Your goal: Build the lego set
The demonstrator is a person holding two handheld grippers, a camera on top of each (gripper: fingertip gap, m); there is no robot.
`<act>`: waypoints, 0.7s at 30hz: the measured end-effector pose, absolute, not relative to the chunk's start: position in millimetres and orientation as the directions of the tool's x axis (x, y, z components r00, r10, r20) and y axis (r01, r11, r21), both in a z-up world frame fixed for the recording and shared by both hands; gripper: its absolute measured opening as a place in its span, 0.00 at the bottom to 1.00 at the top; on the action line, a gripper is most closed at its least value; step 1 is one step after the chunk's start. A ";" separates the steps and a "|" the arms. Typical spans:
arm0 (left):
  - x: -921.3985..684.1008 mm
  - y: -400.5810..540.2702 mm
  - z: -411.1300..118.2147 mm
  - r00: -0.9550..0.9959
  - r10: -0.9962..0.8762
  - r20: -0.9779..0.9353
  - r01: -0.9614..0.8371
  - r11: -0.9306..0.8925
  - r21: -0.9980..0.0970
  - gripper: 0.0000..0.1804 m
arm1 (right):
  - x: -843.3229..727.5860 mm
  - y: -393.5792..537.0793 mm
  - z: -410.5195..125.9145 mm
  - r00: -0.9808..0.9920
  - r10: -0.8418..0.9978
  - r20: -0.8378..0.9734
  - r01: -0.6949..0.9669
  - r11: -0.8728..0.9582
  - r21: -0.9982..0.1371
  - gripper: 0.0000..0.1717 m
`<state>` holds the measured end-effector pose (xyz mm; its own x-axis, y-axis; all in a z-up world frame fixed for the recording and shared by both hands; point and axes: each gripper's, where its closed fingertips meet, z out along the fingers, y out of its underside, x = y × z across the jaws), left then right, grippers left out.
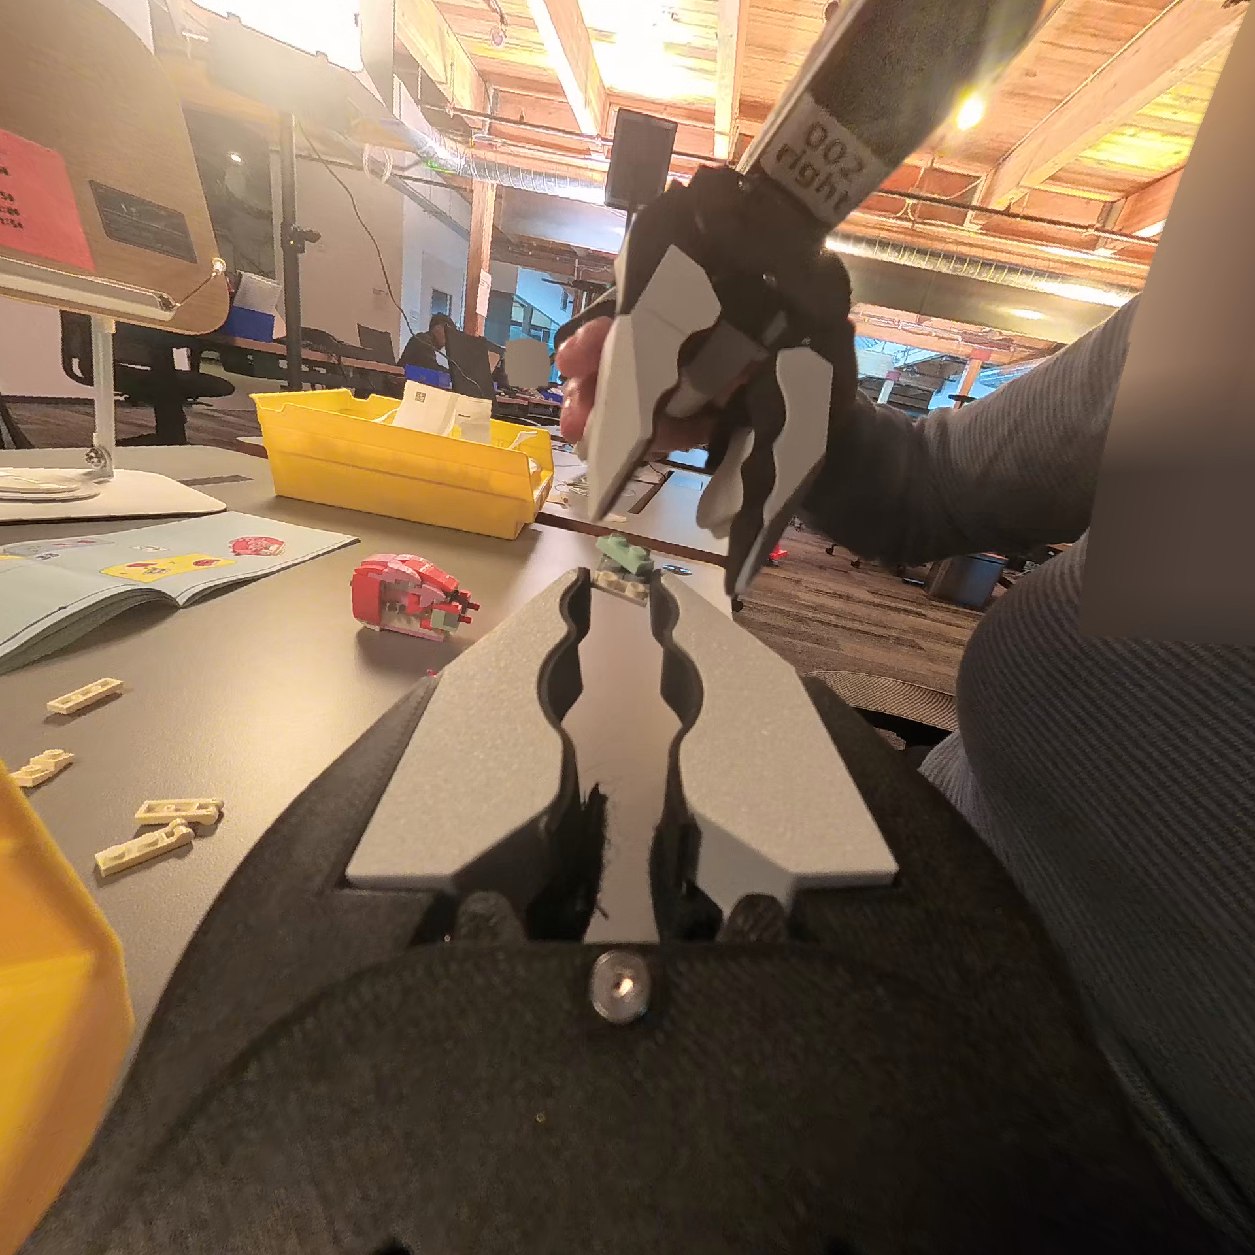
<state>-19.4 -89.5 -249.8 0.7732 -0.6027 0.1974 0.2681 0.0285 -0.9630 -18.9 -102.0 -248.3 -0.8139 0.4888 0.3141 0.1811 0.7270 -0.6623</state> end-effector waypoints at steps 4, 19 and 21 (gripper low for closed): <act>-22.1 -86.6 -250.6 0.789 -0.587 0.181 0.250 0.038 -0.967 0.09 | -27.9 -96.1 -239.9 -0.744 0.630 0.221 0.307 0.617 -0.724 0.16; -16.6 -84.6 -249.1 0.790 -0.592 0.160 0.230 0.043 -0.972 0.09 | -33.4 -95.1 -248.0 -0.712 0.692 0.118 0.409 0.546 -0.731 0.08; -15.2 -85.8 -249.6 0.788 -0.598 0.144 0.214 0.047 -0.976 0.09 | -31.9 -95.8 -249.1 -0.723 0.684 0.101 0.414 0.546 -0.728 0.08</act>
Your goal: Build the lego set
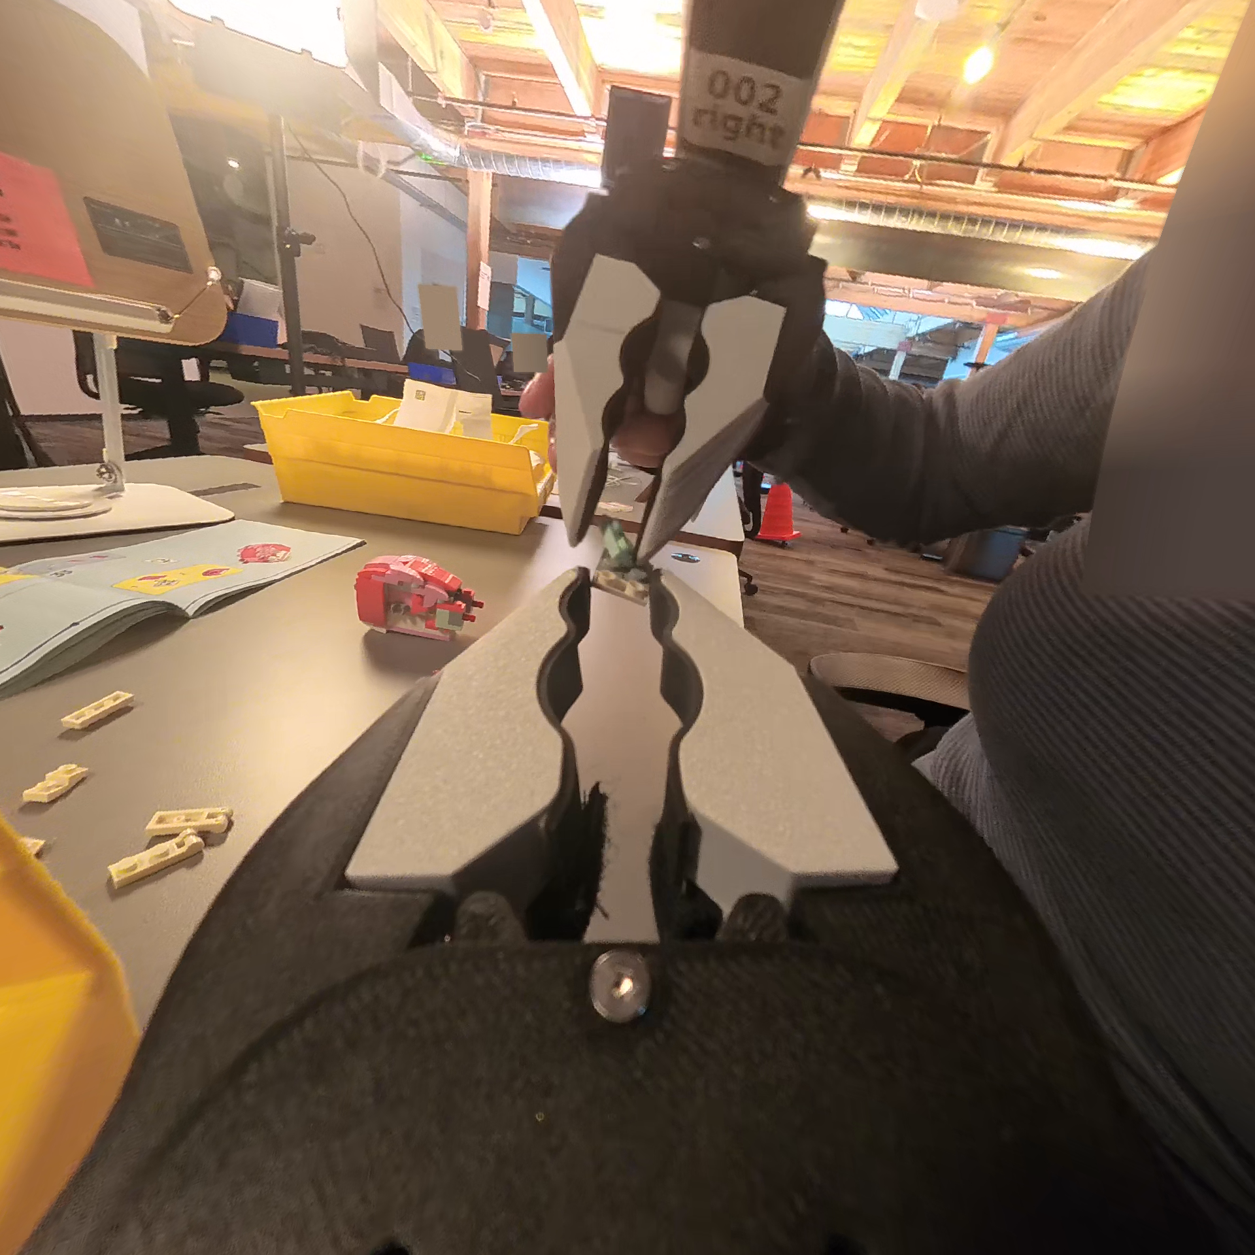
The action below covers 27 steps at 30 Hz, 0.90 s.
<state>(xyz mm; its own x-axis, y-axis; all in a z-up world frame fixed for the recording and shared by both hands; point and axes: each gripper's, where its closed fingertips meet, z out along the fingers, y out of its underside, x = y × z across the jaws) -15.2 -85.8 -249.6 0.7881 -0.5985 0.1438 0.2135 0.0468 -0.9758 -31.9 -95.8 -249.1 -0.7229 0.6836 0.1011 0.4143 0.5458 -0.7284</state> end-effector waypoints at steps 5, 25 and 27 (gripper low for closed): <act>-12.7 -86.2 -248.8 0.782 -0.608 0.137 0.209 0.049 -0.977 0.09 | -24.5 -98.0 -250.8 -0.764 0.642 0.058 0.413 0.557 -0.720 0.05; -27.3 -78.5 -254.3 0.860 -0.496 0.119 0.170 0.059 -0.984 0.09 | -4.2 -30.6 -340.1 -0.495 0.835 -0.240 0.709 0.229 -0.667 0.04; -28.1 -78.8 -254.9 0.860 -0.497 0.119 0.170 0.060 -0.984 0.09 | 0.7 -29.4 -353.6 -0.453 0.836 -0.310 0.736 0.155 -0.659 0.03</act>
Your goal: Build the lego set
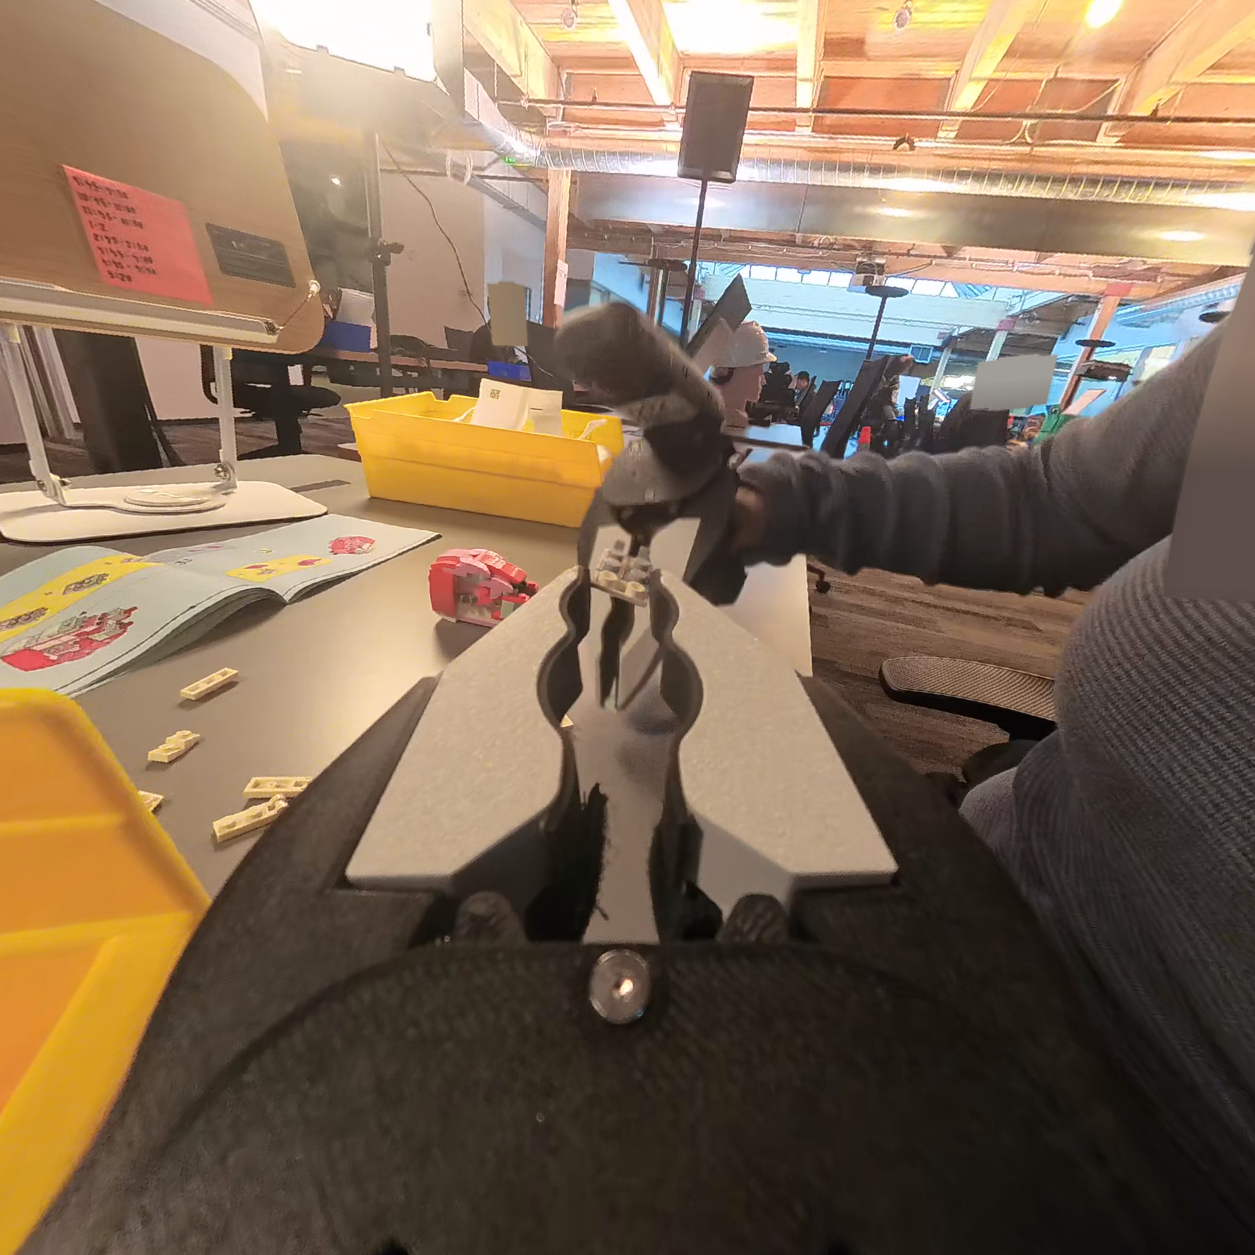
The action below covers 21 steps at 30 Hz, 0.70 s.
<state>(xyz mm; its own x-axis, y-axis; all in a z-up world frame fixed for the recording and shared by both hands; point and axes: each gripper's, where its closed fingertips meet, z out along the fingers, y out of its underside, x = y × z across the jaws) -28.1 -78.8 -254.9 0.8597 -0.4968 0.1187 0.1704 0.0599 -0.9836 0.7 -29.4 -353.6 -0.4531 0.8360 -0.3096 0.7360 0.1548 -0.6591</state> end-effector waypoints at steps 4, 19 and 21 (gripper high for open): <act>-27.4 -79.9 -254.3 0.859 -0.498 0.118 0.170 0.058 -0.984 0.09 | 5.1 -25.3 -366.7 -0.448 0.851 -0.272 0.733 0.176 -0.657 0.03; -23.2 -82.6 -253.0 0.831 -0.542 0.126 0.182 0.051 -0.982 0.09 | -12.5 -64.5 -296.9 -0.616 0.782 0.098 0.266 0.324 -0.908 0.25; -14.3 -86.7 -252.0 0.793 -0.596 0.123 0.190 0.051 -0.981 0.09 | -13.1 -85.9 -274.8 -0.668 0.739 0.089 0.183 0.279 -0.943 0.24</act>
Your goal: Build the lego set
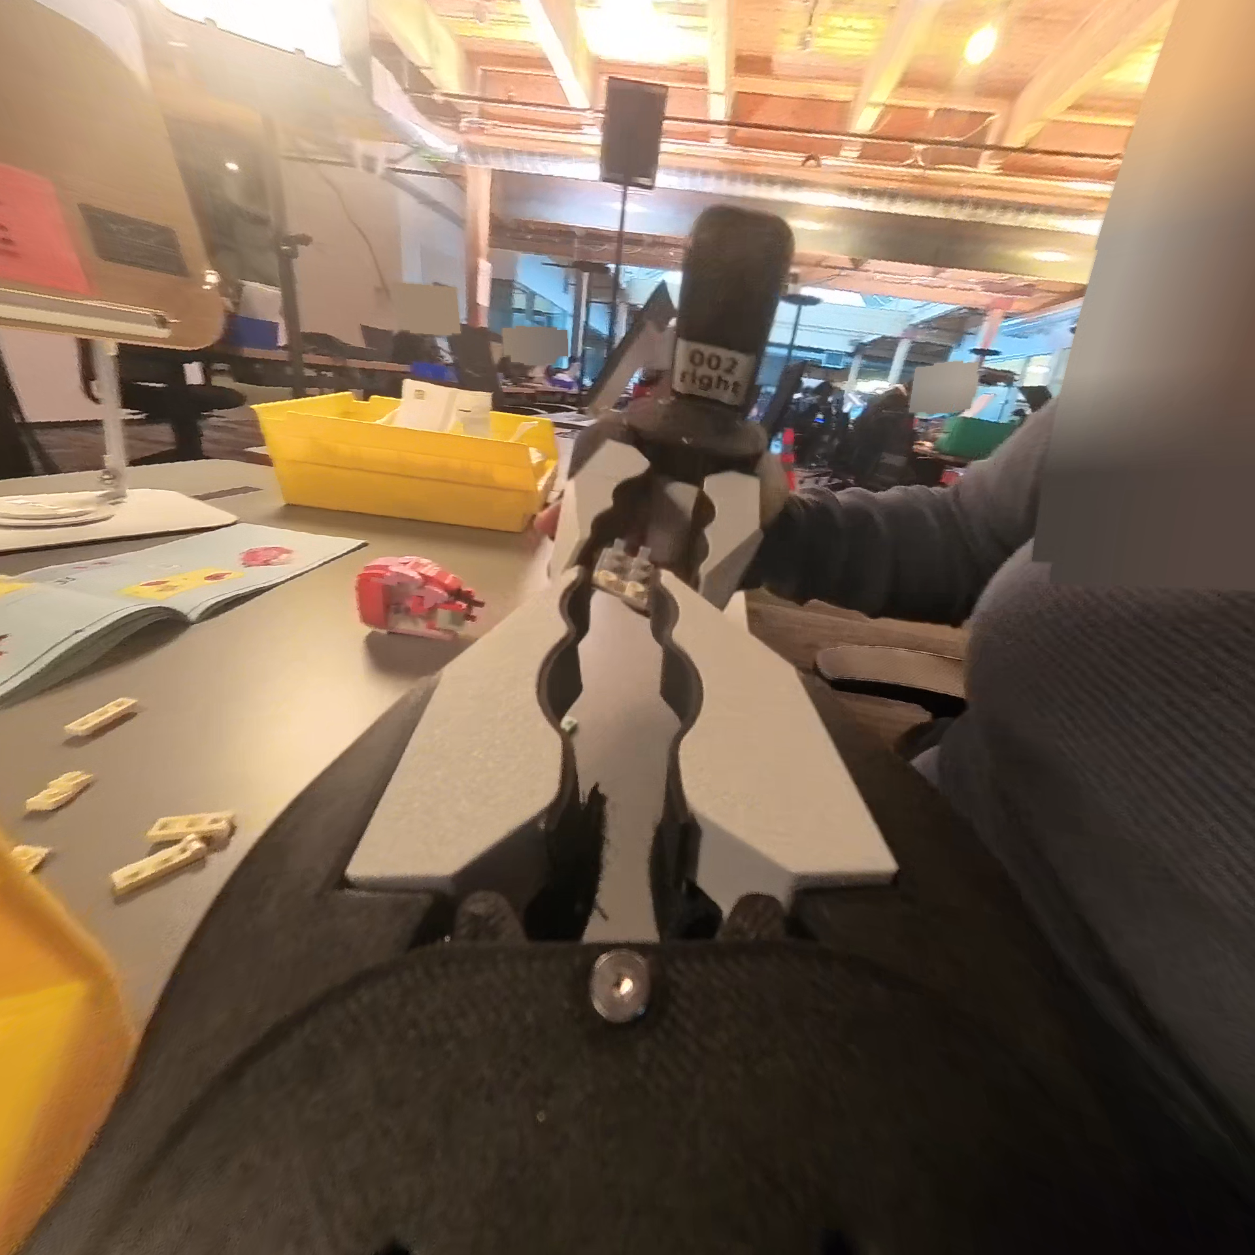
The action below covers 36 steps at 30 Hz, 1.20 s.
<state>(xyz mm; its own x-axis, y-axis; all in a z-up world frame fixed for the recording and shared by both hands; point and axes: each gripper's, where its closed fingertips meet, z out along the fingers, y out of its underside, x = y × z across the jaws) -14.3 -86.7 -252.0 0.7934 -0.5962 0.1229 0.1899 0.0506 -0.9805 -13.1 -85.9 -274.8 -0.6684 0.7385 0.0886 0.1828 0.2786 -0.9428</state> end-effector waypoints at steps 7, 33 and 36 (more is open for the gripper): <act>-8.8 -88.2 -252.1 0.780 -0.616 0.109 0.178 0.051 -0.983 0.09 | -18.0 -99.5 -257.1 -0.723 0.691 -0.016 0.179 0.165 -0.970 0.11; -10.9 -79.4 -263.7 0.728 -0.097 -0.679 -0.653 0.202 -0.730 0.04 | -11.2 -89.7 -262.9 -0.565 0.554 -0.612 0.630 -0.190 -0.753 0.09; -10.2 -77.9 -270.4 0.711 -0.128 -0.691 -0.670 0.174 -0.721 0.04 | -10.6 -88.2 -268.8 -0.565 0.604 -0.563 0.626 -0.131 -0.769 0.09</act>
<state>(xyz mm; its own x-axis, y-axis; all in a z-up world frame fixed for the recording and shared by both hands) -10.2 -77.9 -270.4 0.7109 -0.1283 -0.6915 -0.6702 0.1744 -0.7214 -10.6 -88.2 -268.8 -0.5648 0.6038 -0.5625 0.6259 -0.1309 -0.7689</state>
